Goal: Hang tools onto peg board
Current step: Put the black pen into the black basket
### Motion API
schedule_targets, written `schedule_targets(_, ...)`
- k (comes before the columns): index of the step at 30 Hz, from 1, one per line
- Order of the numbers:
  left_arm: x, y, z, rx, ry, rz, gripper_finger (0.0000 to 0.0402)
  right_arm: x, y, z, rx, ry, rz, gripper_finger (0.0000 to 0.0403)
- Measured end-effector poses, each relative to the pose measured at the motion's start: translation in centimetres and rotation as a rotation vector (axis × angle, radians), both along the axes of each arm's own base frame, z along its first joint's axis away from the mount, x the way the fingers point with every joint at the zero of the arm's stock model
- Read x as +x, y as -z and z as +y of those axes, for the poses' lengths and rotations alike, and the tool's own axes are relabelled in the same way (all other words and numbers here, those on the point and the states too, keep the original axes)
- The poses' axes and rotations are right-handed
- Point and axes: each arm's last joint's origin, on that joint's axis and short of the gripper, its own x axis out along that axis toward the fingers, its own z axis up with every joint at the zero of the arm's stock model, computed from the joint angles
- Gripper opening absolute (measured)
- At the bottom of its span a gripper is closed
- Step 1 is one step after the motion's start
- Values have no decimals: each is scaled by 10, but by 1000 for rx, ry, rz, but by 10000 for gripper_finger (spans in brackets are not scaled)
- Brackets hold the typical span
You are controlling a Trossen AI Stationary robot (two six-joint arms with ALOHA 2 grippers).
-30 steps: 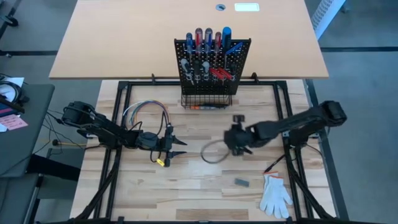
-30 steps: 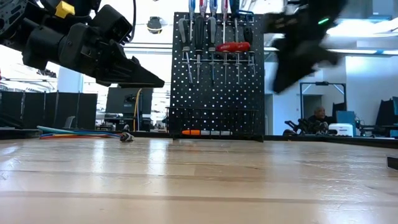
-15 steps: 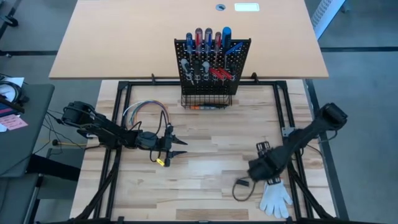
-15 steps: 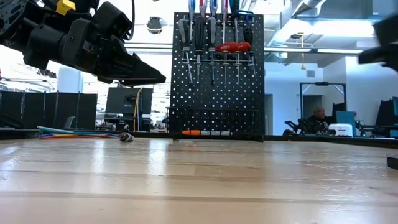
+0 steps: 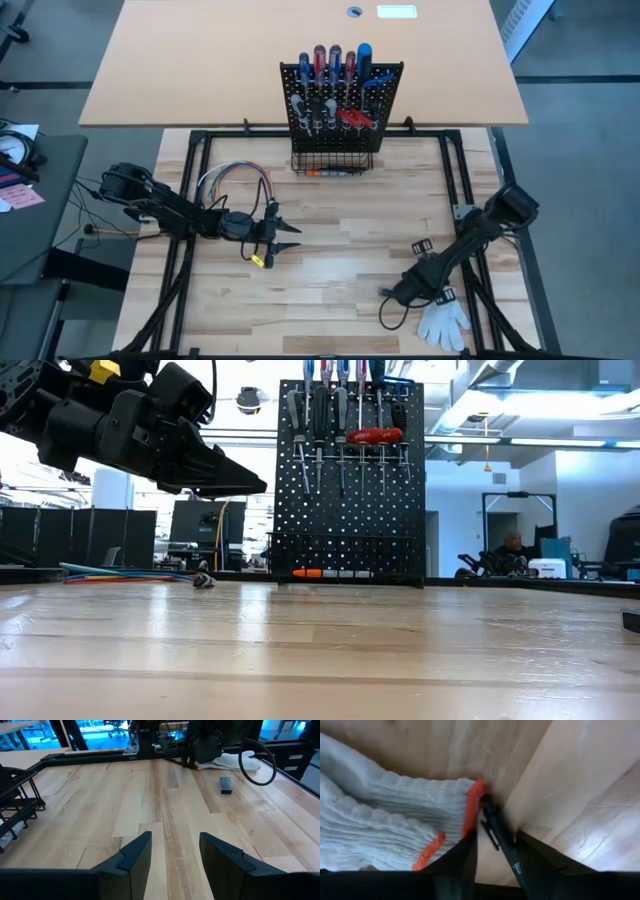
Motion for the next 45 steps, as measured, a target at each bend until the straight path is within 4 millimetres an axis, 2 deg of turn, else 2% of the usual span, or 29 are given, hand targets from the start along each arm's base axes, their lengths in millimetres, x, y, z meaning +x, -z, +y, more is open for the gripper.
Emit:
schedule_targets(7,0,0,0,0,0,0,162,13,6,-17,-9,66,-20,24)
schedule_targets(11,0,0,0,0,0,0,162,24,-2,-32,-68,105,-145,16)
schedule_targets(15,0,0,0,0,0,0,162,47,-21,-47,-225,115,-562,14)
schedule_targets(18,0,1,0,1,0,5,162,52,-41,-58,-299,183,-863,14)
schedule_targets(21,0,1,0,2,0,5,162,58,-52,-66,-248,273,-1123,14)
schedule_targets(25,0,0,0,2,0,5,162,65,-60,-72,-141,311,-1465,14)
schedule_targets(28,0,0,0,0,4,-2,162,69,-64,-73,-63,292,-1730,14)
schedule_targets(32,1,-5,-3,-7,101,-55,162,76,-66,-71,-58,229,-1987,14)
schedule_targets(36,1,-15,-6,-19,160,-157,162,89,-59,-65,22,140,-2133,15)
schedule_targets(39,5,-18,-6,-1,160,-160,162,100,-52,-60,49,98,-2214,15)
schedule_targets(45,19,-29,-10,14,166,-130,163,132,-40,-51,51,63,-2213,16)
